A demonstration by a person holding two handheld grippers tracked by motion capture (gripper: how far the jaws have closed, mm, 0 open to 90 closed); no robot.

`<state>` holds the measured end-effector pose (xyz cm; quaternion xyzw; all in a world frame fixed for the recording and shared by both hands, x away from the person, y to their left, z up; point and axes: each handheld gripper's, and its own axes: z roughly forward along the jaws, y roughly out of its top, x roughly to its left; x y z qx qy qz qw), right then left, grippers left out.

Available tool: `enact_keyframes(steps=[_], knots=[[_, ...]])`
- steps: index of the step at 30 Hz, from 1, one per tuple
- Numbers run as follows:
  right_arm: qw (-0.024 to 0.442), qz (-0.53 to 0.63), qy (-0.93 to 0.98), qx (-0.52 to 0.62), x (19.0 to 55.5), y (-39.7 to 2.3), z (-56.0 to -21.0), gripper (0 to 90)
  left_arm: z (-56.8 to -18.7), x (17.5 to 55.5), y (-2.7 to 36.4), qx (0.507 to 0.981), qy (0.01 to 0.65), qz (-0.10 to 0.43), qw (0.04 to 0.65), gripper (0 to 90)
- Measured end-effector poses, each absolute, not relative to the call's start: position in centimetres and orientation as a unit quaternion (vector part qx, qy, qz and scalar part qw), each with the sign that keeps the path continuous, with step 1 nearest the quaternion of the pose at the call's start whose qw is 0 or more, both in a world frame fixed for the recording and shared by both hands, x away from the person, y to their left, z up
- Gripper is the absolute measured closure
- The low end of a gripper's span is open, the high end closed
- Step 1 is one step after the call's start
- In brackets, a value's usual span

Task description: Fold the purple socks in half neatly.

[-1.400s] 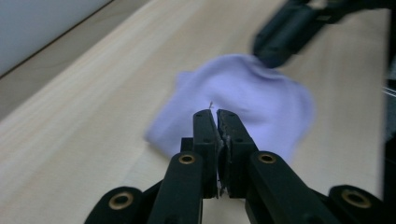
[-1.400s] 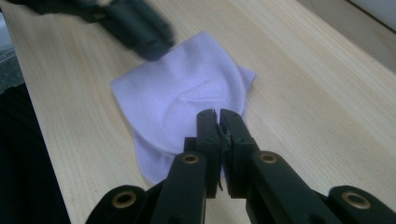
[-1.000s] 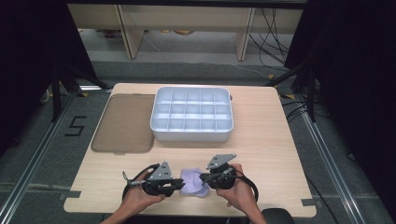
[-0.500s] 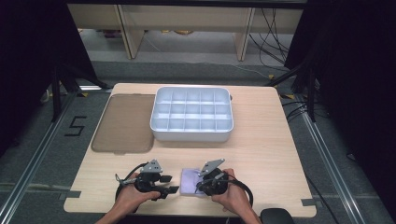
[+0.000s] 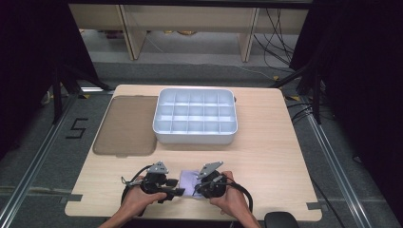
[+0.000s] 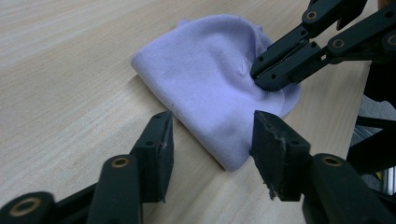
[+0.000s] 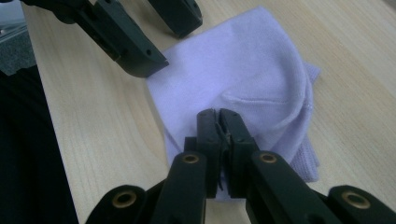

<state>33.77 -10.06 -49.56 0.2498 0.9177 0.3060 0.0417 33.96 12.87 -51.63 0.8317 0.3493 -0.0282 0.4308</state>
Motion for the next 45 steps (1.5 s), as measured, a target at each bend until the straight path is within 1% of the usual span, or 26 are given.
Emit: enact_keyframes(steps=[2,3,4,5,6,7,8,10,12,15,18,21,24,27,30,31,33,38,40,42,45], knots=[[0.041,0.308,0.918,0.248,33.8,-10.1,-49.6,87.5,-51.7,34.0,12.5,0.833,0.347,-0.024,0.429,54.6],[0.041,0.308,0.918,0.248,33.8,-10.1,-49.6,87.5,-51.7,34.0,12.5,0.833,0.347,-0.024,0.429,55.1],[0.040,0.305,0.917,0.253,33.7,-10.1,-49.5,87.5,-51.7,33.9,12.3,0.834,0.344,-0.012,0.430,55.1],[0.042,0.308,0.918,0.246,33.8,-10.1,-49.6,87.5,-51.8,34.0,12.3,0.834,0.342,-0.014,0.432,56.9],[0.041,0.310,0.918,0.243,33.8,-10.1,-49.6,87.5,-51.9,34.2,12.3,0.833,0.343,-0.009,0.434,63.2],[0.041,0.310,0.918,0.243,33.8,-10.1,-49.6,87.5,-51.9,34.2,12.3,0.833,0.343,-0.009,0.434,66.7],[0.040,0.311,0.918,0.244,33.8,-10.1,-49.6,87.4,-52.0,34.2,12.3,0.828,0.346,-0.007,0.441,66.7],[0.041,0.311,0.918,0.243,33.8,-10.0,-49.6,87.0,-52.1,34.3,12.5,0.819,0.353,-0.011,0.452,75.5],[0.050,0.316,0.914,0.251,33.6,-9.9,-49.6,85.0,-51.7,34.3,12.8,0.823,0.340,0.001,0.455,83.6],[0.049,0.319,0.914,0.247,33.5,-9.8,-49.3,84.2,-51.4,34.2,12.9,0.823,0.336,0.010,0.459,84.3],[0.061,0.334,0.909,0.242,33.0,-9.5,-48.5,87.4,-50.9,34.2,13.3,0.823,0.333,0.017,0.460,84.4],[0.059,0.358,0.906,0.218,32.8,-8.8,-48.3,89.3,-50.7,34.2,13.5,0.826,0.332,0.017,0.455,84.4],[0.047,0.357,0.909,0.211,32.8,-7.6,-48.8,90.0,-50.3,34.3,13.7,0.833,0.320,0.022,0.450,84.4],[0.051,0.327,0.923,0.197,33.0,-6.4,-49.9,90.0,-50.2,34.3,14.1,0.833,0.323,0.023,0.449,84.4],[0.045,0.330,0.921,0.205,32.9,-6.0,-50.0,90.0,-50.1,34.3,14.4,0.837,0.314,0.028,0.447,84.5],[0.050,0.330,0.922,0.195,33.1,-6.2,-49.8,90.0,-50.0,34.3,14.4,0.839,0.314,0.031,0.444,84.5],[0.050,0.339,0.915,0.212,33.3,-6.5,-49.6,90.0,-49.8,34.2,14.4,0.837,0.315,0.032,0.447,84.4],[0.095,0.356,0.895,0.253,35.6,-7.7,-48.7,90.0,-49.4,34.0,14.1,0.843,0.302,0.044,0.443,84.4],[0.099,0.349,0.895,0.260,36.7,-7.9,-49.0,90.0,-49.4,33.9,13.9,0.846,0.296,0.050,0.441,84.4],[0.084,0.339,0.901,0.258,37.4,-7.5,-49.7,90.0,-49.3,33.8,13.9,0.850,0.291,0.056,0.435,84.5],[0.095,0.340,0.901,0.253,37.3,-7.1,-49.8,90.0,-49.4,33.9,13.9,0.850,0.289,0.054,0.437,84.5]])
